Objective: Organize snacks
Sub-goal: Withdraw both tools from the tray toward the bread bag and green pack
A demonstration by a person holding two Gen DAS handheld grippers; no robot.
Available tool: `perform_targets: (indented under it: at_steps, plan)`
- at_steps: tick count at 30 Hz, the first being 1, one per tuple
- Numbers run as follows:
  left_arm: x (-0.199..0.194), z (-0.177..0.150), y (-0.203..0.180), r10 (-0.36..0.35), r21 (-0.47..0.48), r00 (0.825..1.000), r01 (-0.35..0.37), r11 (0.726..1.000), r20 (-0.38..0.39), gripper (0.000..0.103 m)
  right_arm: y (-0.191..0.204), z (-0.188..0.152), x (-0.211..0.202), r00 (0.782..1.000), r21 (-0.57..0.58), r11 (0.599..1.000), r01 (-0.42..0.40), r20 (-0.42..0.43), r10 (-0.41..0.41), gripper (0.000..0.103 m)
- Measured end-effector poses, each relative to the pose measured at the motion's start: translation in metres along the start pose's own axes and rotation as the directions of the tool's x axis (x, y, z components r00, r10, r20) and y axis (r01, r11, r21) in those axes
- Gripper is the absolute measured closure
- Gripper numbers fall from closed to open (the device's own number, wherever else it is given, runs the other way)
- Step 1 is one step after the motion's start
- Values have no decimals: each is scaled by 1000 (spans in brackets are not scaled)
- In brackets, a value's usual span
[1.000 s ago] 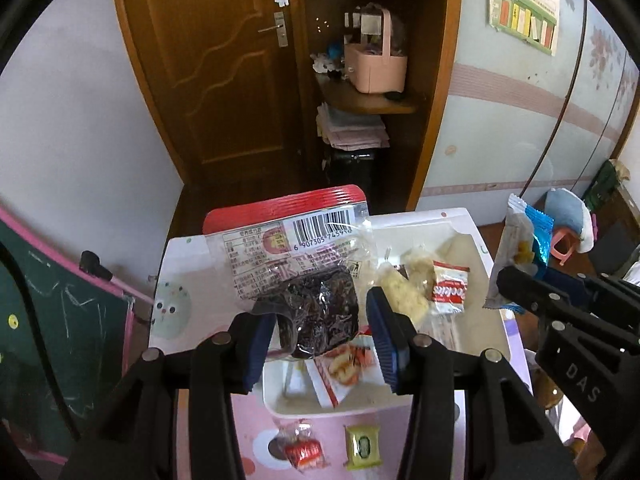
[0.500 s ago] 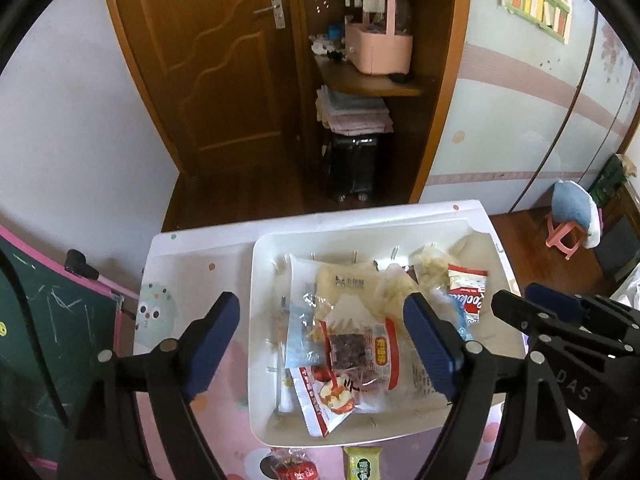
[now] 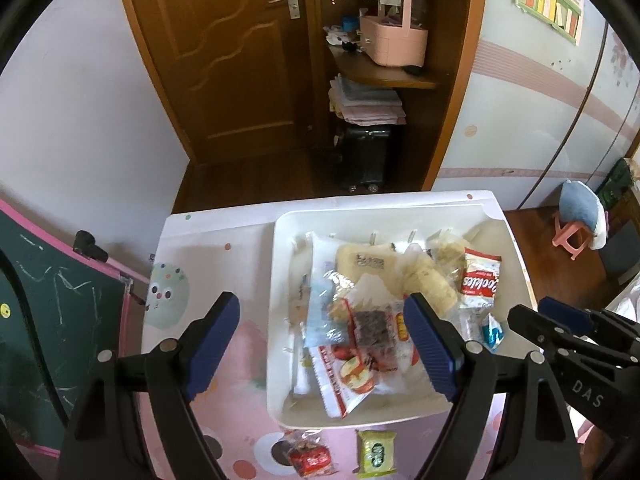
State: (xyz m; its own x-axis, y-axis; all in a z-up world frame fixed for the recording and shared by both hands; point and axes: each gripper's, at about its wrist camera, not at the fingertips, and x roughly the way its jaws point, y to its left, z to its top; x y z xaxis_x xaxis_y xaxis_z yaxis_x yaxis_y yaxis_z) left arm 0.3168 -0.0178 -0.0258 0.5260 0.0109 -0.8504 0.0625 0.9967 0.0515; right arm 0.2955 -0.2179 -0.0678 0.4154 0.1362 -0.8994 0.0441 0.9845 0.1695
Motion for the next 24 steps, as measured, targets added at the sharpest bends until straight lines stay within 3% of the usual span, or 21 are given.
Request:
perform_targets:
  at_steps: [15, 24]
  plan:
    - [-24, -79, 46, 19, -48, 999, -21, 999, -38, 19, 32, -83, -9, 999, -51, 998, -21, -38, 19, 61]
    - [-19, -136, 61, 3, -106, 999, -8, 994, -50, 19, 42, -133, 10, 995, -45, 998, -35, -100, 30, 61]
